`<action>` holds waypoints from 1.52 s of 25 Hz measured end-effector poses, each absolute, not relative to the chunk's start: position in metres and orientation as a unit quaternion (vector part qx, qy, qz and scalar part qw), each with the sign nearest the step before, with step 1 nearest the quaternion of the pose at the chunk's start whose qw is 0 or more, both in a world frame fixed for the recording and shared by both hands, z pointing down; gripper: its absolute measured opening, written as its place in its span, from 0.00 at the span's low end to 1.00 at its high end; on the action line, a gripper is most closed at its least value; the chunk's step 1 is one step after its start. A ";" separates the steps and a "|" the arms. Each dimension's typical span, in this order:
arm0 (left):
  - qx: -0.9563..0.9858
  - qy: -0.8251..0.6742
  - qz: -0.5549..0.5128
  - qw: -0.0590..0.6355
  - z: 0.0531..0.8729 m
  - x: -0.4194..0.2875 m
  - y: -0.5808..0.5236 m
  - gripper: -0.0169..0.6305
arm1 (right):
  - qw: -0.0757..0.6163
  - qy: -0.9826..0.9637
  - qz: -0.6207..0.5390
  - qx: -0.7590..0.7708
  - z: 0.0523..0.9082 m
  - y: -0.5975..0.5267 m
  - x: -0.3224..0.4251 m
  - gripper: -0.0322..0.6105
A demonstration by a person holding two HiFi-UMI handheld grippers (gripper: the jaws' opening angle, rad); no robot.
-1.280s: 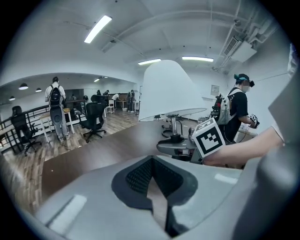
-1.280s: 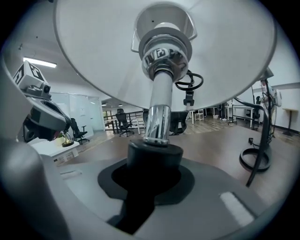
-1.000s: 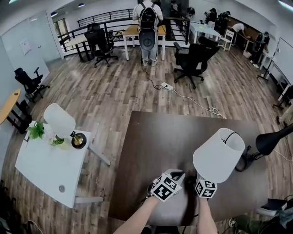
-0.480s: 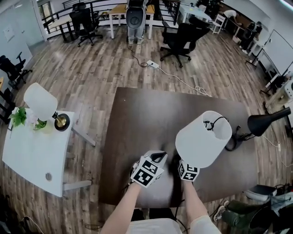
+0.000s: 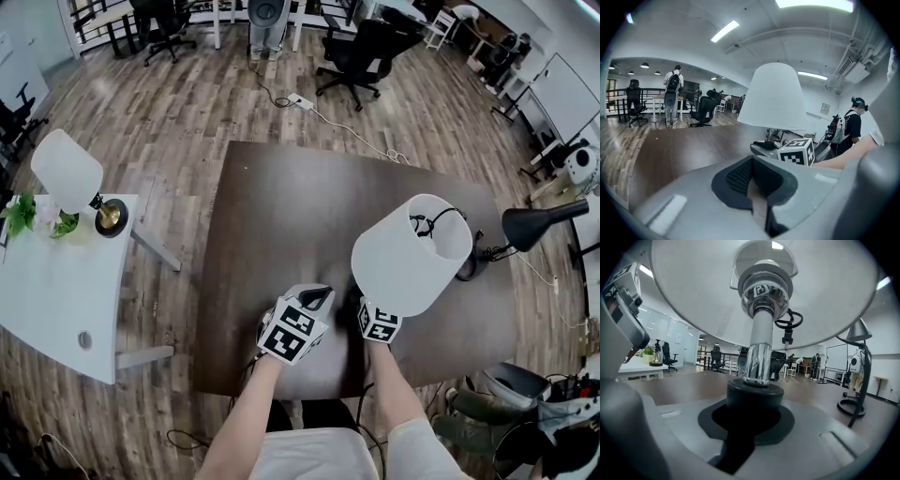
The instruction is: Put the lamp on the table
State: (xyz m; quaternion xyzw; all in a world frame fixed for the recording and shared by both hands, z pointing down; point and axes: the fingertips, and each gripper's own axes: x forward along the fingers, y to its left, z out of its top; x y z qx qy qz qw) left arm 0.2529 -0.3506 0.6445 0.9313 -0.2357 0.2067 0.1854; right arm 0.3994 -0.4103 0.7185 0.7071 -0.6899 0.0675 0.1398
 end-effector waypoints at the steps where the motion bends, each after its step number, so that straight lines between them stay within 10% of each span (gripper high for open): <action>1: 0.932 -0.235 0.205 0.184 0.644 0.252 -0.350 0.03 | 0.142 -0.689 0.065 0.708 0.718 -0.410 0.399 0.21; 38: 0.943 -0.178 0.229 0.165 0.652 0.252 -0.299 0.03 | 0.171 -0.655 0.084 0.731 0.736 -0.377 0.393 0.32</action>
